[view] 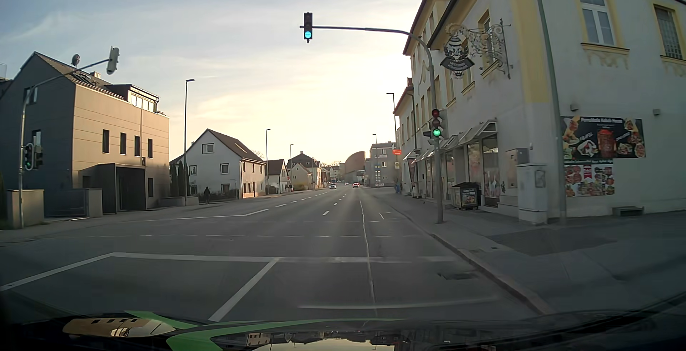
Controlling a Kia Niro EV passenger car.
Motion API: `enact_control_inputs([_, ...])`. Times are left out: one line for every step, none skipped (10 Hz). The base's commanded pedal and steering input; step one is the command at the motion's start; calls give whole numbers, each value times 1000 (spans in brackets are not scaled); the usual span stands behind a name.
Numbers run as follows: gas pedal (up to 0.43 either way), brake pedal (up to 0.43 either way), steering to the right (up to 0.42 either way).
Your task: Follow the waypoints while adhering to traffic rules and regulations
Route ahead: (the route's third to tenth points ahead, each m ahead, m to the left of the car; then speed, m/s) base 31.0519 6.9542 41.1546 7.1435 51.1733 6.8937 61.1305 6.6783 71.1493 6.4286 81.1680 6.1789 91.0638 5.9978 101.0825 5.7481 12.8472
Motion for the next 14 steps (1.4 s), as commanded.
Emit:
enact_control_inputs([118,0,1])
enact_control_inputs([118,0,1])
enact_control_inputs([118,0,1])
enact_control_inputs([118,0,1])
enact_control_inputs([118,0,0])
enact_control_inputs([118,0,0])
enact_control_inputs([118,0,0])
enact_control_inputs([118,0,0])
enact_control_inputs([118,0,0])
enact_control_inputs([118,0,0])
enact_control_inputs([118,0,0])
enact_control_inputs([118,0,-1])
enact_control_inputs([118,0,-1])
enact_control_inputs([118,0,-4])
